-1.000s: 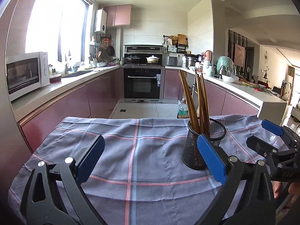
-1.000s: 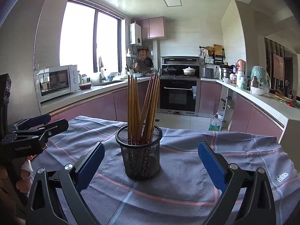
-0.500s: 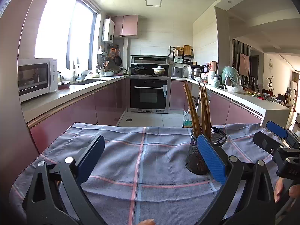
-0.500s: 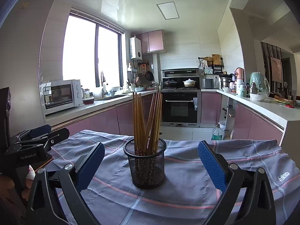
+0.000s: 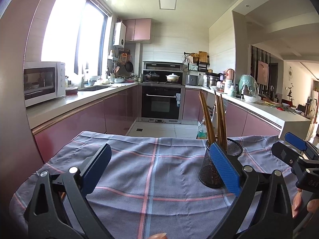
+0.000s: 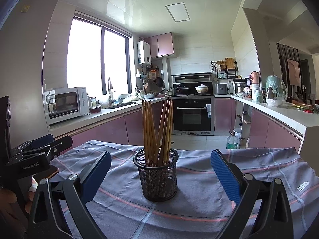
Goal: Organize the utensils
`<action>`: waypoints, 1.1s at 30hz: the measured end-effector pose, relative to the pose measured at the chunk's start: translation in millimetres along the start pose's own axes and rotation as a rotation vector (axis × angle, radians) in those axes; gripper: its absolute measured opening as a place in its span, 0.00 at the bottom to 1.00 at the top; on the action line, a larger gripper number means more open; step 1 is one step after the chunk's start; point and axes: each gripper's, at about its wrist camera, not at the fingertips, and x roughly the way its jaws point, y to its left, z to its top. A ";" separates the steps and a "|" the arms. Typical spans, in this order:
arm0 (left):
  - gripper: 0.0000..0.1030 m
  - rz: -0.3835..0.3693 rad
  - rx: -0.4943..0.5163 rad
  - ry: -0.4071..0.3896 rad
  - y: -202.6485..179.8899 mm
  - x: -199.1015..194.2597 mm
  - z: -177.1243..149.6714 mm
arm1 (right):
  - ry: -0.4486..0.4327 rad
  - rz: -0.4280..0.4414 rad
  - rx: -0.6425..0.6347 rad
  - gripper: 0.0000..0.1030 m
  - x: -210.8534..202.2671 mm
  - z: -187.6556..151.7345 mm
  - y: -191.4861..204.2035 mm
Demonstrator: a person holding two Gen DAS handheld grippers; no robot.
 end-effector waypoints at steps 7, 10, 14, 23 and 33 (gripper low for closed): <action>0.94 0.004 0.000 0.000 0.1 -0.3 0.7 | -0.001 0.003 0.002 0.93 0.4 -0.6 -0.5; 0.94 0.005 0.001 -0.002 0.2 -0.5 0.7 | 0.001 0.004 0.002 0.93 1.0 -0.7 -0.4; 0.94 0.004 0.001 -0.001 0.2 -0.3 0.5 | 0.002 0.007 0.002 0.93 1.9 -0.7 -0.2; 0.94 0.005 0.002 0.000 0.2 -0.4 0.3 | 0.003 0.008 0.001 0.93 3.1 -1.6 -0.2; 0.94 0.013 0.006 0.001 1.0 1.9 1.7 | 0.005 0.008 0.002 0.93 3.2 -1.7 0.1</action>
